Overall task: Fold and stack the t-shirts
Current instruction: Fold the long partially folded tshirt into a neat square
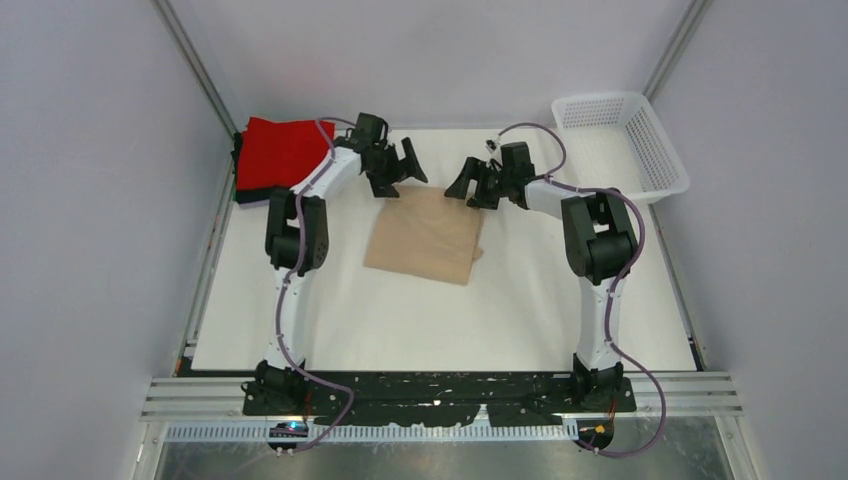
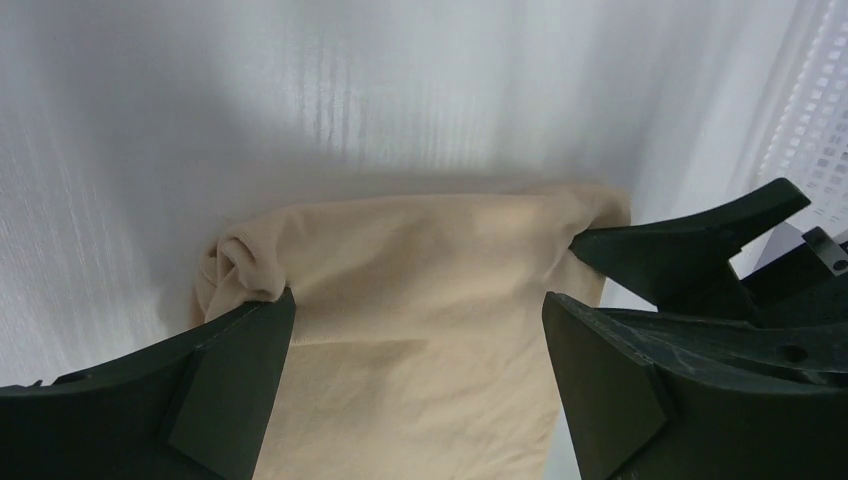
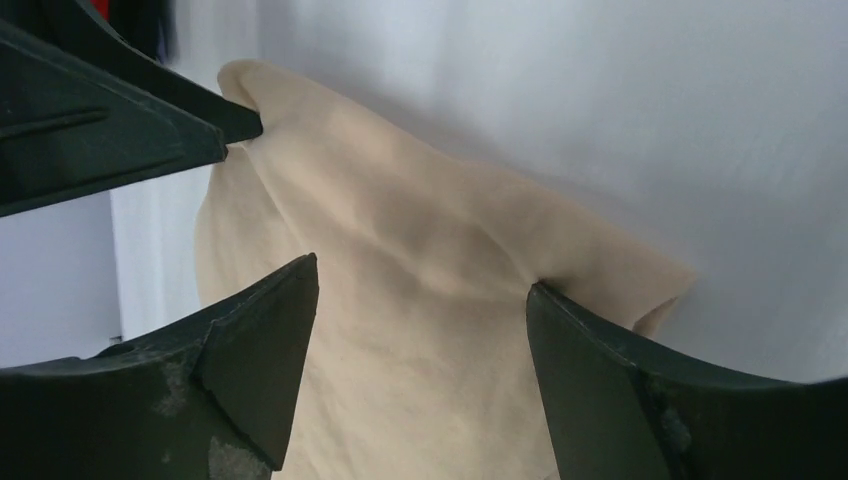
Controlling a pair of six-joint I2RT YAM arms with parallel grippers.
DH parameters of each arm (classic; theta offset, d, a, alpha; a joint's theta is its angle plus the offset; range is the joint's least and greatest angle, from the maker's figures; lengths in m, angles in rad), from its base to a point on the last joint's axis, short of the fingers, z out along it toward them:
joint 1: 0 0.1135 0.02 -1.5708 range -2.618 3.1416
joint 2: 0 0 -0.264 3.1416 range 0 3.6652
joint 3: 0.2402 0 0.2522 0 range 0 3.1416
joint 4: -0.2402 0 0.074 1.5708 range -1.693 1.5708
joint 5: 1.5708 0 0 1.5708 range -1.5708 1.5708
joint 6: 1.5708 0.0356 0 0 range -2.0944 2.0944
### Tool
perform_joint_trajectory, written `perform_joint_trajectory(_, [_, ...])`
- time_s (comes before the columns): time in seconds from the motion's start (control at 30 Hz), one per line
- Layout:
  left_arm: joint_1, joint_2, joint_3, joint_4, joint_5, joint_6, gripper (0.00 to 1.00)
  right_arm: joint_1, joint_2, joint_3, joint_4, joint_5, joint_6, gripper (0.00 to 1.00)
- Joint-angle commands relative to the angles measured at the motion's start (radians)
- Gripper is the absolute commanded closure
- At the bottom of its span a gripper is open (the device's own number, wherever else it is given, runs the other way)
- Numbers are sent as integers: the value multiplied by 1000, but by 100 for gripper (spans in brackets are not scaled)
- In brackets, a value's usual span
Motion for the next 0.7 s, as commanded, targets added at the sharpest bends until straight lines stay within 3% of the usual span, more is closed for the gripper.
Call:
perform_joint_trajectory(0.0, [8,18,11,-97,43,-18,0,-3,51,17,-104,25,13,9])
perform_joint_trajectory(0.07, [5,-21,-79,-86,46,-16,1,-2,49,-14,-127,27,22,0])
perform_joint_trajectory(0.37, [-38,-369,-579,54,3,-10,1,36,-126,-262,-104,48,7,5])
perform_joint_trajectory(0.47, [-44,-482,-651,75,-37,-13,0,37,-212,-287,-114,98,-24,4])
perform_joint_trajectory(0.67, [-60,-685,-705,-47,-172,12,0,39,-543,-359,-124,234,-68,5])
